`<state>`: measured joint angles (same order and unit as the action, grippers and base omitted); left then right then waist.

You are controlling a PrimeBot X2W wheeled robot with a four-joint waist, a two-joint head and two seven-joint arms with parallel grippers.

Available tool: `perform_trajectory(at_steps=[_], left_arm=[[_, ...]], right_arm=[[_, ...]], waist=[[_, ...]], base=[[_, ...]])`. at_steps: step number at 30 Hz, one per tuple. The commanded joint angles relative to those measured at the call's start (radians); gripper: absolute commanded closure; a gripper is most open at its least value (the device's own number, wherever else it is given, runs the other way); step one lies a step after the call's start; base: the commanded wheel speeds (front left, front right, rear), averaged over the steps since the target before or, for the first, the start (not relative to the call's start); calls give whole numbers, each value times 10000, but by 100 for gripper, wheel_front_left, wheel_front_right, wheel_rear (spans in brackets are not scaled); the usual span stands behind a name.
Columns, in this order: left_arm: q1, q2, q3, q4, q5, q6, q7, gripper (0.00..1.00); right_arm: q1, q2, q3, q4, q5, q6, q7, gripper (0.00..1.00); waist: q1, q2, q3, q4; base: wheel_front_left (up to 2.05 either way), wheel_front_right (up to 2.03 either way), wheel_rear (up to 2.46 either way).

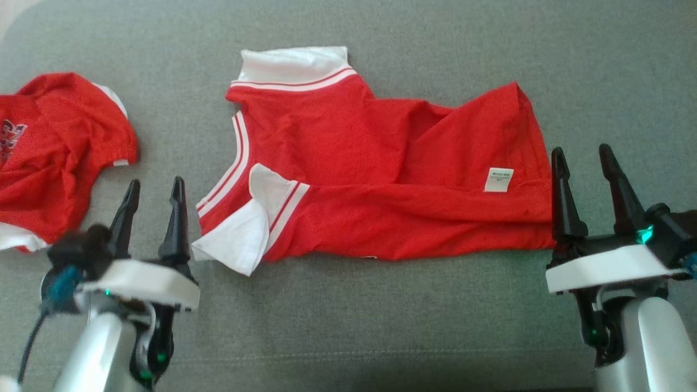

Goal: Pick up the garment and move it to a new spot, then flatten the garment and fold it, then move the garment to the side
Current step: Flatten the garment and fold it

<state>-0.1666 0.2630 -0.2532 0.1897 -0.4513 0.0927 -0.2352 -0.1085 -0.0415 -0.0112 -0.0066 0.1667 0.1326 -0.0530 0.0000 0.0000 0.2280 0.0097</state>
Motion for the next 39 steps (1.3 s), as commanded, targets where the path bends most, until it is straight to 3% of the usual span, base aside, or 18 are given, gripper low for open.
perform_trajectory(at_steps=[1,10,21,29,39], left_arm=[[38,159,452,-559,172,133,-130,0],[1751,62,424,-1886,740,759,-235,0],[1959,168,261,-1996,757,800,-20,0],[1837,188,74,-1927,606,600,164,0],[1427,-78,-593,-325,-178,-415,963,0]], right_arm=[[67,-87,273,-463,-173,-19,-175,0],[1069,-87,263,-788,-428,-19,-81,0],[1263,-87,232,-905,-254,-19,93,0],[1228,-87,163,-836,-46,-19,195,0],[1056,-87,-183,504,56,-19,908,0]], waist=[[0,0,-171,53],[0,0,-841,153],[0,0,-1084,131],[0,0,-989,158],[0,0,-377,162]], base=[[0,0,0],[0,0,0],[0,0,0],[0,0,0],[0,0,0]])
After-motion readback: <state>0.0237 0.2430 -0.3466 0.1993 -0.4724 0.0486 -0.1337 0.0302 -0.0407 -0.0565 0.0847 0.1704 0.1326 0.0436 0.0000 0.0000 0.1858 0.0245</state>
